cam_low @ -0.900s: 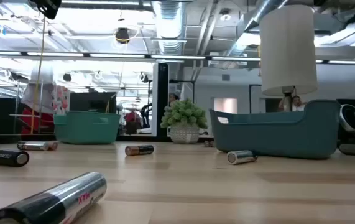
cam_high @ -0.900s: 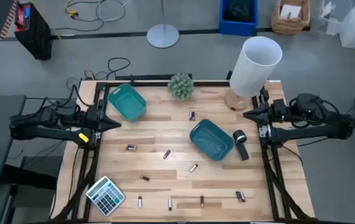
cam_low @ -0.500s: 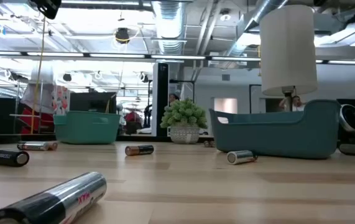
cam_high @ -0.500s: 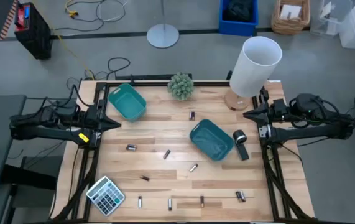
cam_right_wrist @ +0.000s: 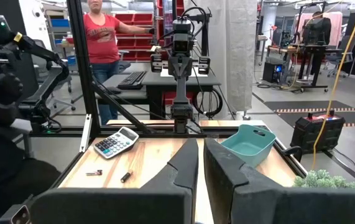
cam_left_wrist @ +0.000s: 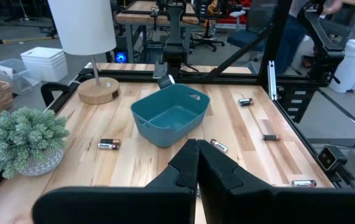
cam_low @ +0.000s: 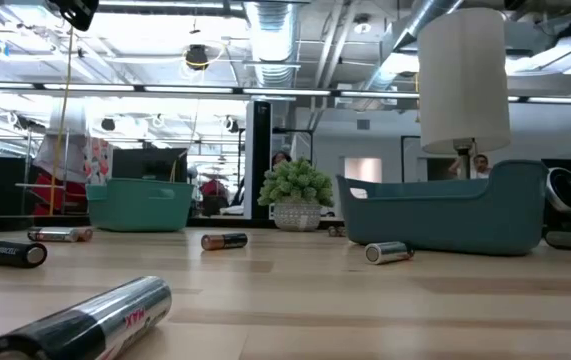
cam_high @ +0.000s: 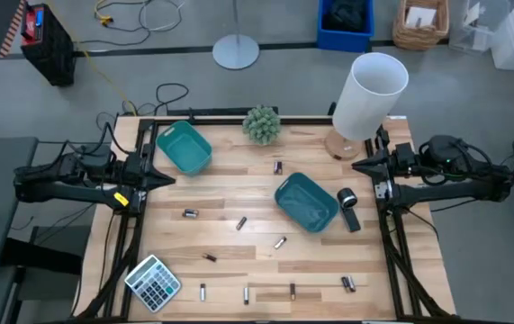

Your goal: Sort batteries

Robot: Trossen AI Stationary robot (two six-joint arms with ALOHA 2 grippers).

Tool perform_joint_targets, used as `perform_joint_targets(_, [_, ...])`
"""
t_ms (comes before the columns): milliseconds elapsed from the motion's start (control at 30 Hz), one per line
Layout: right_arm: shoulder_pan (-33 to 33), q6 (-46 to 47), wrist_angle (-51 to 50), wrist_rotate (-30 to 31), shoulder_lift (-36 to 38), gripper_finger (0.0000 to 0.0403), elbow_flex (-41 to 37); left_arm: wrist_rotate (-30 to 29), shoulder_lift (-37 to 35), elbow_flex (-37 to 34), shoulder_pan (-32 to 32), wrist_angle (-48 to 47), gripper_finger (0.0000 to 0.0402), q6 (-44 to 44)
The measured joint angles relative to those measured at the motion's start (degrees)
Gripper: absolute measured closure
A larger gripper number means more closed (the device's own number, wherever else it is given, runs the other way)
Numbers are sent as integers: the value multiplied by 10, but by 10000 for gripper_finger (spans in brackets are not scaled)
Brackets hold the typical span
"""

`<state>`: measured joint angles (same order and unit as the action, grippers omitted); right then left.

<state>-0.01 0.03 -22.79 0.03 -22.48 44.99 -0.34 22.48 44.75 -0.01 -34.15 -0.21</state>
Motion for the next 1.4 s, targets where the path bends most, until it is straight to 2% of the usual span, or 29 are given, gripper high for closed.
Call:
perform_joint_targets(200, [0, 0, 0, 0, 0, 356, 0, 0, 0, 0, 0, 4, 401, 2])
perform_joint_targets(333, [0, 0, 0, 0, 0, 356, 0, 0, 5, 1, 0, 92, 401, 60])
perform_joint_targets(533, [0, -5, 31, 0, -5, 356, -1, 0, 10, -1, 0, 114, 401, 39])
perform_joint_targets(667, [9, -5, 29, 0, -20, 356, -39, 0, 14, -48, 0, 128, 401, 34])
perform_joint_targets(800, [16, -5, 108, 0, -42, 356, -107, -6, 16, -124, 0, 193, 401, 16])
perform_joint_targets(900, [25, 5, 191, 0, -61, 356, -157, -6, 21, -185, 0, 282, 401, -3])
perform_joint_targets(1000, [33, 53, 285, 0, -97, 356, -201, -6, 24, -239, 0, 358, 401, -25])
perform_joint_targets(1100, [37, 88, 362, 0, -139, 356, -236, -8, 32, -280, 0, 393, 401, -42])
perform_joint_targets(1400, [32, 83, 547, 0, -292, 356, -250, -25, 101, -345, 0, 455, 401, -75])
